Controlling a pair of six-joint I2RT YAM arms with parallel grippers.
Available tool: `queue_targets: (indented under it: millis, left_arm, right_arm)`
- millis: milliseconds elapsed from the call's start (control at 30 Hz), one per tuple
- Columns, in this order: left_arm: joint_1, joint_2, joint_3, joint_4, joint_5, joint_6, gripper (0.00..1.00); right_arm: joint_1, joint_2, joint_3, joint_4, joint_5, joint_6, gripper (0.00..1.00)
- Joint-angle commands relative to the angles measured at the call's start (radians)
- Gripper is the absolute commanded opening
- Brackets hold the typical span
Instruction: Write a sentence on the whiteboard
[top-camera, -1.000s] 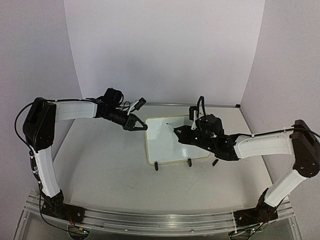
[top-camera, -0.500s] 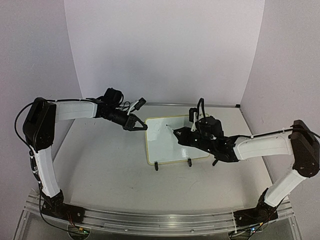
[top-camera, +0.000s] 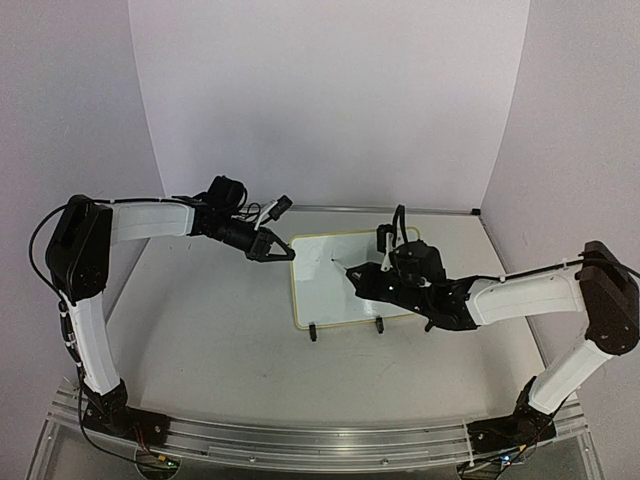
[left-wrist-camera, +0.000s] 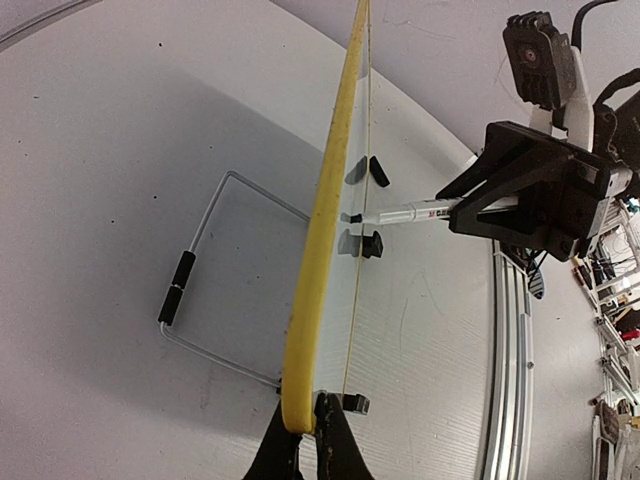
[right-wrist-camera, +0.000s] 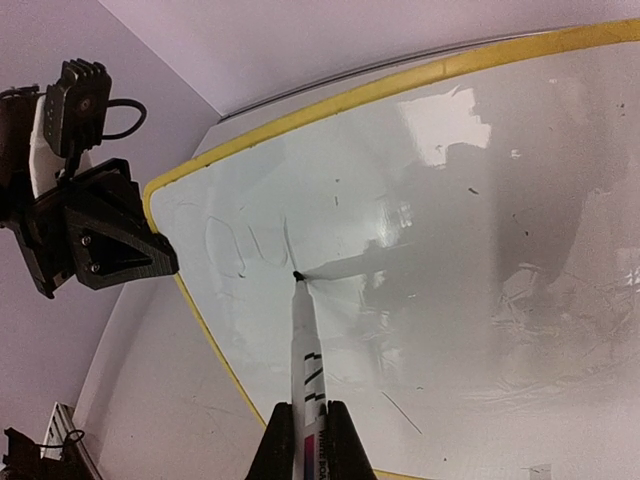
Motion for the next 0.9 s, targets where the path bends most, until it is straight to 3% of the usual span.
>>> queue_targets:
  millis: [0, 567, 867]
  left_arm:
    - [-0.010, -0.002, 0.011, -0.043, -0.098, 0.114, 0.00]
    - [-0.010, -0.010, 0.010, -0.043, -0.106, 0.113, 0.00]
    - [-0.012, -0.010, 0.008, -0.041, -0.105, 0.112, 0.00]
  right_arm:
    - [-0.015, 0.008, -0.022, -0.106, 0.115, 0.018, 0.00]
    - [-0.013, -0.150, -0.025, -0.067, 0.072, -0.090, 0.00]
    - [-0.012, -0.093, 0.033, -0.064, 0.055, -0.118, 0.00]
